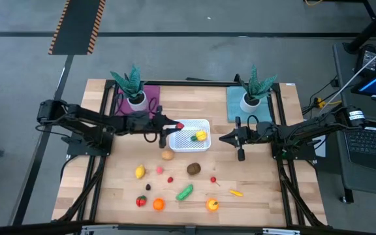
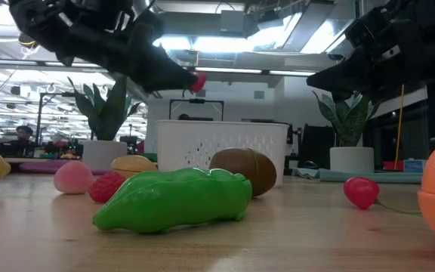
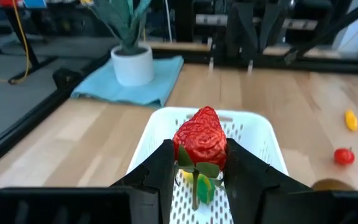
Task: Pick and placing Produce into tupperware
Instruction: Put the top red strawberry into the white bin
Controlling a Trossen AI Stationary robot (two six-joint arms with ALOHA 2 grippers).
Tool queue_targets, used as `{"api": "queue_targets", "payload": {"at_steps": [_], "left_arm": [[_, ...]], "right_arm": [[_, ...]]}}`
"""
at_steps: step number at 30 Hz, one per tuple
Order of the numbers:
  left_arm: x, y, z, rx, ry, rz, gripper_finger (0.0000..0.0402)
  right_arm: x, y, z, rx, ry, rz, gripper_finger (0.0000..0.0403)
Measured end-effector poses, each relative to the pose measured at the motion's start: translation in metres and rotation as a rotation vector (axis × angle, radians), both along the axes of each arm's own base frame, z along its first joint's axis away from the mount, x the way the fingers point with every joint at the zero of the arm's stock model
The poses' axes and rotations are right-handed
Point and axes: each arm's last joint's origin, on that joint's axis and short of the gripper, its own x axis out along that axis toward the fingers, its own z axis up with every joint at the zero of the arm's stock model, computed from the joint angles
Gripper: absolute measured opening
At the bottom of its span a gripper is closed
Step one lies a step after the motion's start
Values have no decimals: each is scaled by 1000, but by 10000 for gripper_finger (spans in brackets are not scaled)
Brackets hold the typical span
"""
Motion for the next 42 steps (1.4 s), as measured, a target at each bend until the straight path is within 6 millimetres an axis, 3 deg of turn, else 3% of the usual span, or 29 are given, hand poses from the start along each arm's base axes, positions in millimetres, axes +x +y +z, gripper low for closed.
{"api": "queue_targets", "payload": {"at_steps": [13, 24, 42], "left_arm": [[14, 1, 30, -32, 345, -3, 102], [14, 1, 38, -39, 406, -7, 102], [42, 3, -2, -31, 482, -40, 104]], "right_arm": [[0, 0, 0, 0, 1, 0, 23], [0, 0, 0, 0, 2, 0, 23], [0, 0, 0, 0, 3, 0, 23]]}}
